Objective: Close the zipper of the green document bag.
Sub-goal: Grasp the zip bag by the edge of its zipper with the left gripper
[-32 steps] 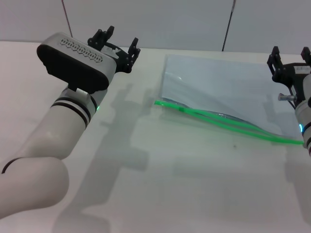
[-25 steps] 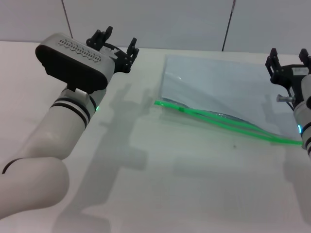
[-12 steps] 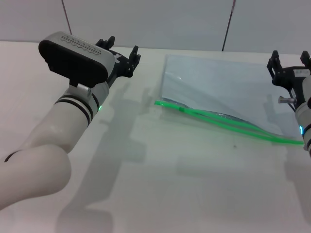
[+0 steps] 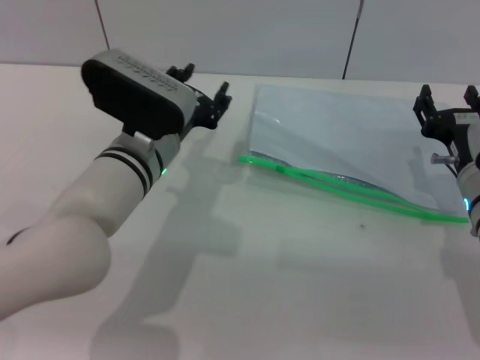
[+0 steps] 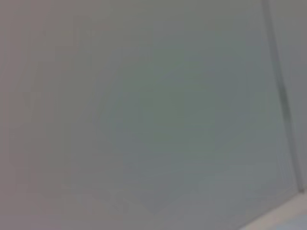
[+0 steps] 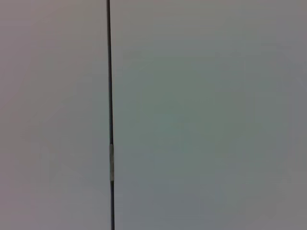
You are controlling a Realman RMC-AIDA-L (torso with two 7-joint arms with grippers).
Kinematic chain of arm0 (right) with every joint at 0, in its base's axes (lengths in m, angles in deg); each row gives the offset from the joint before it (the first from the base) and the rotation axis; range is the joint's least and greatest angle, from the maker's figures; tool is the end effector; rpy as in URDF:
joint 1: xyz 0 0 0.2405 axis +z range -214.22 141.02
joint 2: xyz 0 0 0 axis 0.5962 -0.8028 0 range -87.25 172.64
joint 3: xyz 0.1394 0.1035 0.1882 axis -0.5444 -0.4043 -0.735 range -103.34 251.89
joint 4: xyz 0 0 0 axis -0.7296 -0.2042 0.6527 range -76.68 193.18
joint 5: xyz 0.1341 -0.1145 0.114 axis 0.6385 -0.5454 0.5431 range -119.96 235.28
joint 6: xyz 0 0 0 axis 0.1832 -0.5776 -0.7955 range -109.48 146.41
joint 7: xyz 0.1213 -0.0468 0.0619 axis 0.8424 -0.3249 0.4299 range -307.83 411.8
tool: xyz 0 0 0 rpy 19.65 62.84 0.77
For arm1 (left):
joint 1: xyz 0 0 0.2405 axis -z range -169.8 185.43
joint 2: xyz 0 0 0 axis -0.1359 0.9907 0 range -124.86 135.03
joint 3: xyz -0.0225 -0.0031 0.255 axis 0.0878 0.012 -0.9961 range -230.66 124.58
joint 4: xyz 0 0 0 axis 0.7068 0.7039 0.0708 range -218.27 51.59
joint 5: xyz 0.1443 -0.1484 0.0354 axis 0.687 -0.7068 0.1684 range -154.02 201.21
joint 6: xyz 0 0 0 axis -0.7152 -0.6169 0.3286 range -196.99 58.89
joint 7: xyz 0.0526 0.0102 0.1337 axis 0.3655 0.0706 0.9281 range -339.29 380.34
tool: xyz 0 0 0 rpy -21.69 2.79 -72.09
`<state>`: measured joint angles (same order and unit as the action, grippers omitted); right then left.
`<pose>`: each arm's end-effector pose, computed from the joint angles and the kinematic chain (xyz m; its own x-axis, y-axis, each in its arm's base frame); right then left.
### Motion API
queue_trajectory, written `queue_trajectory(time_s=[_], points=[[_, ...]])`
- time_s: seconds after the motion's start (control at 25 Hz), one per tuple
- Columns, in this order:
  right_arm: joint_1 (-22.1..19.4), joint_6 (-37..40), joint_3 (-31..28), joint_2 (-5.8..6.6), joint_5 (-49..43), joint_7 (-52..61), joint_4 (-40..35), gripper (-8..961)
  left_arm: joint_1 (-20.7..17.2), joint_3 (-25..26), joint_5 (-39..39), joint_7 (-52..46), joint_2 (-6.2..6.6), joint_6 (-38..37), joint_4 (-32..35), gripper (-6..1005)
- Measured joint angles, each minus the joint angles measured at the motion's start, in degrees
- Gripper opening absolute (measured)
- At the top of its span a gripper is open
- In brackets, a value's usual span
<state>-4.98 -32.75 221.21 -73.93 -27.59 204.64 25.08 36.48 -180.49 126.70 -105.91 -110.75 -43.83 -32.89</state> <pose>0.2694 0.3762 -0.0518 0.7289 -0.1124 -0.6753 -0.6808 -0.0159 -0.7323 -0.1991 0.3957 -0.0666 0.9085 0.0844 0.4093 0.4128 -0.3331 -0.8477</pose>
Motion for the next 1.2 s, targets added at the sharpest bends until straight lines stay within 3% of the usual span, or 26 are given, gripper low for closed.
queue_trajectory(time_s=[0.28,0.56,0.88,1.2], points=[[0.06,1.27,-0.26,-0.01,0.0,0.0,0.23,725,-7.49,10.27,0.39,16.92,0.27,-22.69,15.28,625],[-0.03,1.42,-0.26,-0.01,0.0,0.0,0.56,725,-10.91,17.7,3.12,23.88,0.35,-37.96,22.1,625],[0.37,2.94,-0.44,-0.01,0.0,0.0,0.93,725,-9.66,23.93,23.32,17.42,-0.15,-56.32,26.93,625],[0.6,3.54,-0.44,-0.01,0.0,0.0,0.91,725,-6.67,23.52,37.25,10.65,-0.33,-61.81,27.11,624]])
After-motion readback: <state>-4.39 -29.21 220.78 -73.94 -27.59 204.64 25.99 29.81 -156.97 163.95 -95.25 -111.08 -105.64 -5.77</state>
